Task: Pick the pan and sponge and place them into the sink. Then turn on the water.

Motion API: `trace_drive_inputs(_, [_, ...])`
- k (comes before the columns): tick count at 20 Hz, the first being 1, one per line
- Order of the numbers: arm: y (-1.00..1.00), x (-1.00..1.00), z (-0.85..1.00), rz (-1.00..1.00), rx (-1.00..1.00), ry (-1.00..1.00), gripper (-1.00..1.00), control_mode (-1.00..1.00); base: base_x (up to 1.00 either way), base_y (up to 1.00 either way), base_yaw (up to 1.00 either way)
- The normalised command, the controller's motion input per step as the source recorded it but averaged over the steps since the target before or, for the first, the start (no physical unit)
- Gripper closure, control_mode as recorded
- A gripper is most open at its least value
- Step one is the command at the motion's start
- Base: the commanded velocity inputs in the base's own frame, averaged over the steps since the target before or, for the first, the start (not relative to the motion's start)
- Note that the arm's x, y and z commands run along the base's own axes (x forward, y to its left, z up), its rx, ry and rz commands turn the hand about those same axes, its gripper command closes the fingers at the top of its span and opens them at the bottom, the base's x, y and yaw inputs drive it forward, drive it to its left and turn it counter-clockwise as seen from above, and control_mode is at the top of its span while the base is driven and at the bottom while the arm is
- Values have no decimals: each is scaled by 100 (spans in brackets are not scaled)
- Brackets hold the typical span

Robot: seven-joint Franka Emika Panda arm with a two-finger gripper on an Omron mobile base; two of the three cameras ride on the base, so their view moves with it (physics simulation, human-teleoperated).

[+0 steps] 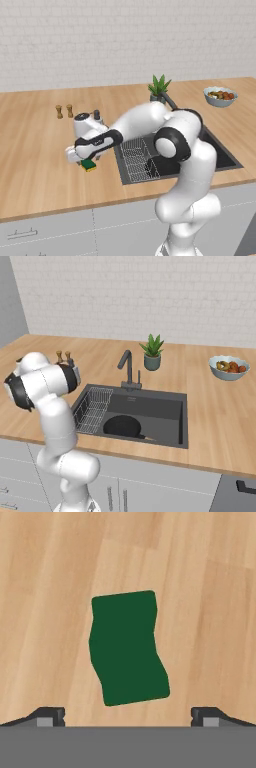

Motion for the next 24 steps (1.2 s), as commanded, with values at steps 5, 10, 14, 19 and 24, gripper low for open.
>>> trace_drive_inputs(5, [4,29,-28,-1,4,-1,-100,-100,0,0,0])
trace_drive_inputs(10, [0,17,-21,-1,7,-2,-100,-100,0,0,0])
trace_drive_inputs(14, [0,5,-32,-2,6,-3,-100,-100,0,0,0])
trace_drive_inputs(19, [-6,2,-39,-2,6,-5,-100,-100,0,0,0])
trace_drive_inputs(24, [-22,0,-58,-1,3,-7,-100,-100,0,0,0])
